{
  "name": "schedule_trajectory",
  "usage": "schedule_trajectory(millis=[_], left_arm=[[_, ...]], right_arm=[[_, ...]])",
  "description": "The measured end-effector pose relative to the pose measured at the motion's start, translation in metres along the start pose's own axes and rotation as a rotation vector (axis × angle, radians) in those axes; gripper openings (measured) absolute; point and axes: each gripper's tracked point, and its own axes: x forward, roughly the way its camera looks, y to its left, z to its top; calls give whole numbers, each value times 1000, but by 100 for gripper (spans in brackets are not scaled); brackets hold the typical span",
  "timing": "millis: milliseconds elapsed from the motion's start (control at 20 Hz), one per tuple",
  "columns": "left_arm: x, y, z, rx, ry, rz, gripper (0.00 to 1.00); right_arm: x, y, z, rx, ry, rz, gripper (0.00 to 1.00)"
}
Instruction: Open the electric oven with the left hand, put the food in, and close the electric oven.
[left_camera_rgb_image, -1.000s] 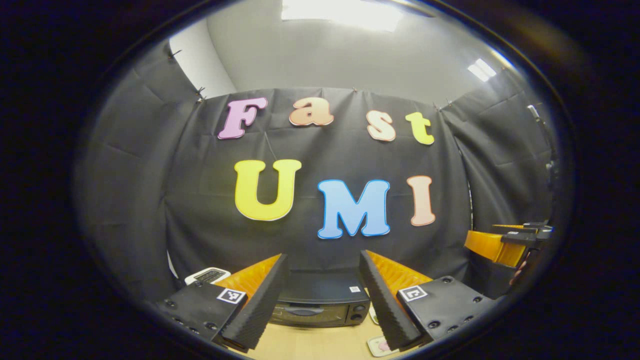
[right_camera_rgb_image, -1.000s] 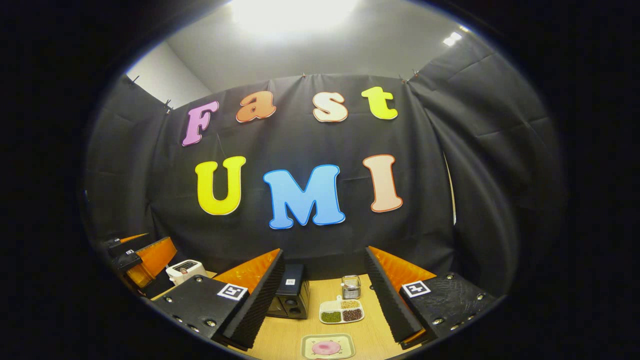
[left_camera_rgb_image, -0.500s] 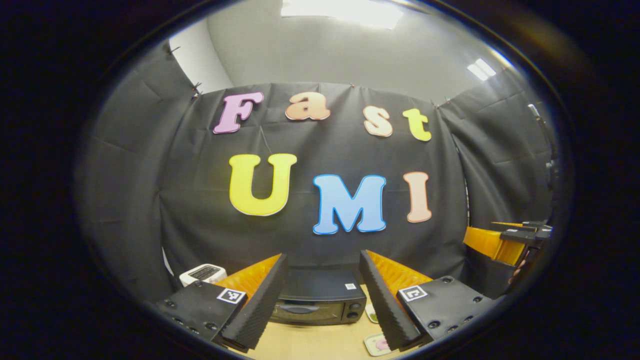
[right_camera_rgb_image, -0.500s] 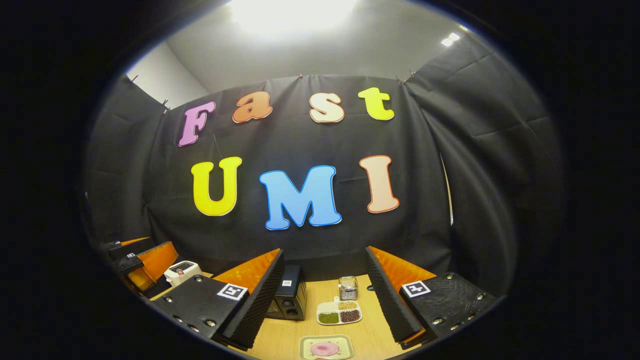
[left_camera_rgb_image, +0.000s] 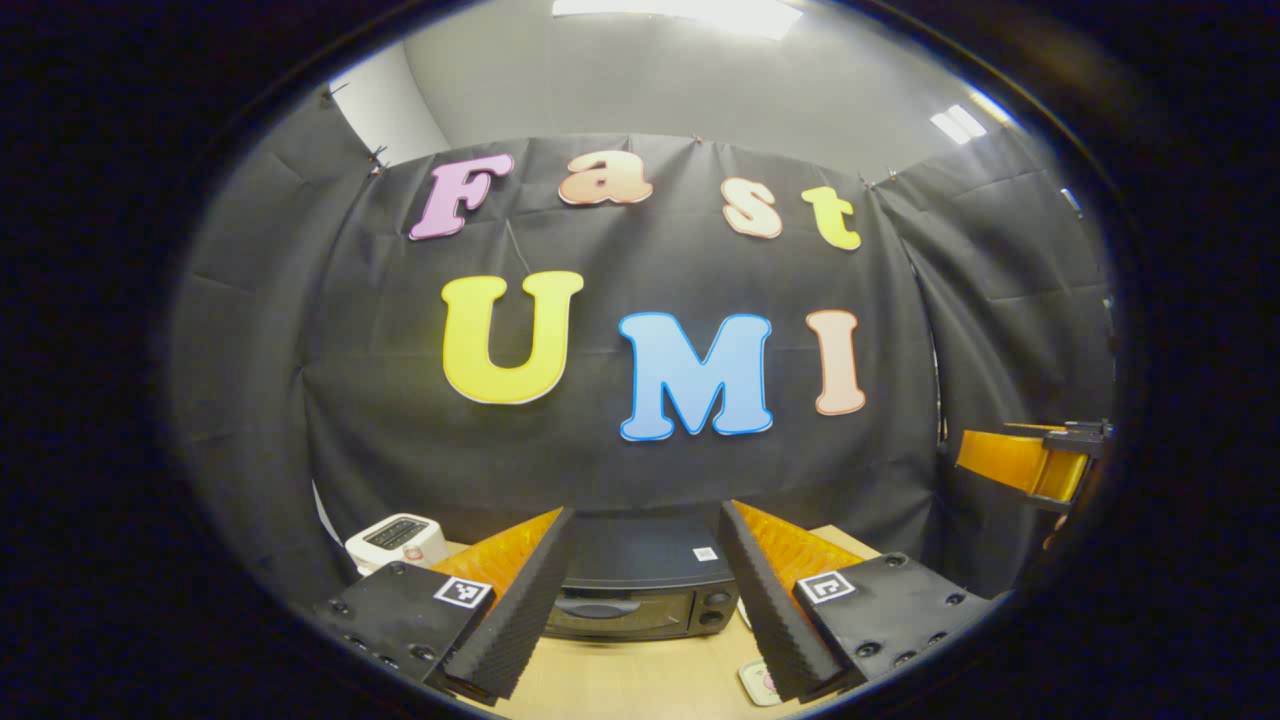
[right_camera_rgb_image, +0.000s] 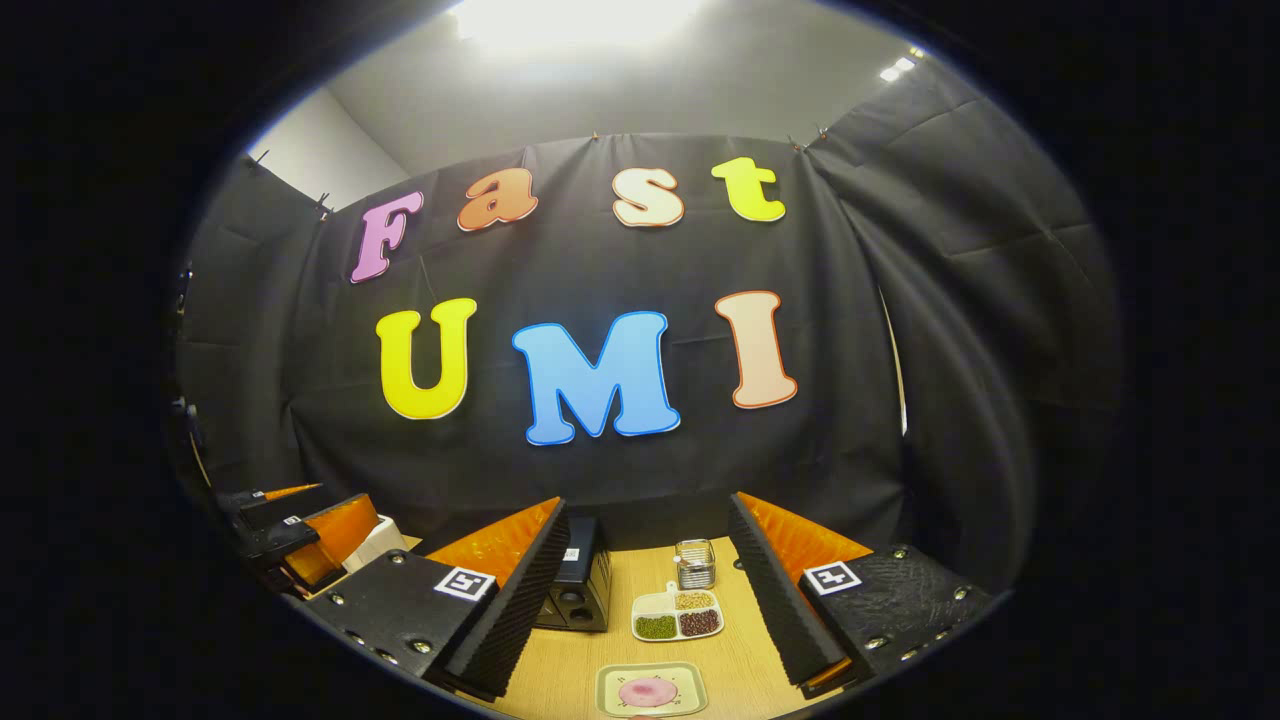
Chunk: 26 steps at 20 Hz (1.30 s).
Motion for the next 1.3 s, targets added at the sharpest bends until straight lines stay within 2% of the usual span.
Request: schedule_trajectory(millis=[200, 250, 300, 600, 800, 850, 900, 950, 1100, 1150, 1250, 1300], left_arm=[[40, 9, -43, -12, 118, 3, 99], [50, 10, -55, -20, 151, -6, 96], [59, 12, -66, -25, 185, -14, 99], [107, 32, -134, -26, 311, 4, 96], [135, 48, -179, 2, 377, 22, 99], [140, 49, -188, 9, 391, 23, 94], [145, 50, -198, 11, 400, 23, 99], [150, 52, -203, 16, 405, 25, 99], [162, 57, -223, 21, 441, 33, 94], [163, 57, -231, 9, 458, 30, 96], [169, 59, -237, 10, 470, 32, 94], [171, 59, -240, 14, 477, 33, 99]], right_arm=[[7, -5, -12, -9, 32, -15, 97], [8, -6, -15, -12, 39, -20, 97], [10, -8, -18, -15, 47, -24, 97], [20, -20, -37, -21, 102, -67, 97], [28, -26, -51, -12, 134, -92, 97], [30, -28, -57, -18, 145, -101, 97], [31, -30, -61, -26, 155, -109, 97], [33, -30, -64, -30, 162, -113, 97], [37, -30, -69, -27, 178, -123, 97], [39, -29, -70, -27, 179, -127, 97], [42, -27, -71, -23, 181, -128, 97], [44, -26, -71, -17, 184, -128, 97]])
